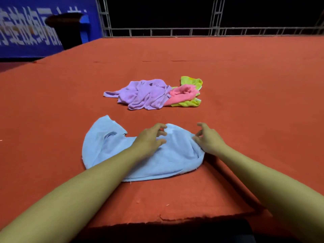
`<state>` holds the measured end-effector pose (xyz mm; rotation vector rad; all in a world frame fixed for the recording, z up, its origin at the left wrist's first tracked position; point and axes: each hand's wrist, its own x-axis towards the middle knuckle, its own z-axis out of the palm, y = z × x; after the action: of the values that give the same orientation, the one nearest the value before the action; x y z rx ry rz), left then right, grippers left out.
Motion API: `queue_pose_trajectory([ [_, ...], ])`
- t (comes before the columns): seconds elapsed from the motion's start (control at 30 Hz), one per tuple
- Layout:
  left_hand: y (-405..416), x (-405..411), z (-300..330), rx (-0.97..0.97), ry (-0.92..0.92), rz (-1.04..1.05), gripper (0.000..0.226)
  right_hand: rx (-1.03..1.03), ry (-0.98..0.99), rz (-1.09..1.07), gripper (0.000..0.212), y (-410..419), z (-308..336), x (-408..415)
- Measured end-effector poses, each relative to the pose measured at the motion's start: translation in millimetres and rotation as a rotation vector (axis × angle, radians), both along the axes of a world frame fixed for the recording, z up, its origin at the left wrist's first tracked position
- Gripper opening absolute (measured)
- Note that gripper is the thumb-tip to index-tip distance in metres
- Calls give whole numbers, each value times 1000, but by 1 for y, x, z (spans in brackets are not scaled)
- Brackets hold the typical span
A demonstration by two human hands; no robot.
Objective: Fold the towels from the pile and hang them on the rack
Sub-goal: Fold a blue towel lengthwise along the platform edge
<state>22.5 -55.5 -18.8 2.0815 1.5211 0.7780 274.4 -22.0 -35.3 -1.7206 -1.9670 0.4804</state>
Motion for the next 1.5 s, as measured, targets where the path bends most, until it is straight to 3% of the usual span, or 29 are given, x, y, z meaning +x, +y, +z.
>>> queue_pose_trajectory([
  [0.1,21,29,-6,-24,-39,13,38,8,-32,33,69,-5,-8,2],
  [0.3,43,63,-19,-62,231,56,44,50,-29,-5,74,0,-16,10],
  [0.47,44,71,-15,-73,132,-23,43,4,112,-25,68,-4,-6,19],
  [0.73,41,79,-9,10,-158,-151,45,-24,338,-272,66,-52,10,105],
  [0.87,42,99,-12,14,39,-162,37,-72,243,-309,70,-92,7,138],
  [0.97,47,113,-16,-2,294,-126,51,-82,126,-287,66,-106,7,147],
  [1.07,58,121,-18,-41,369,-98,51,0,21,-279,63,-94,6,145],
  [1.23,73,127,-17,-113,277,-118,47,101,39,-84,60,-32,6,122],
  [1.4,75,132,-16,-137,112,-177,44,-147,-148,97,70,7,7,108],
  [1.5,79,129,-19,-166,9,-184,40,-114,-123,110,66,10,9,108],
])
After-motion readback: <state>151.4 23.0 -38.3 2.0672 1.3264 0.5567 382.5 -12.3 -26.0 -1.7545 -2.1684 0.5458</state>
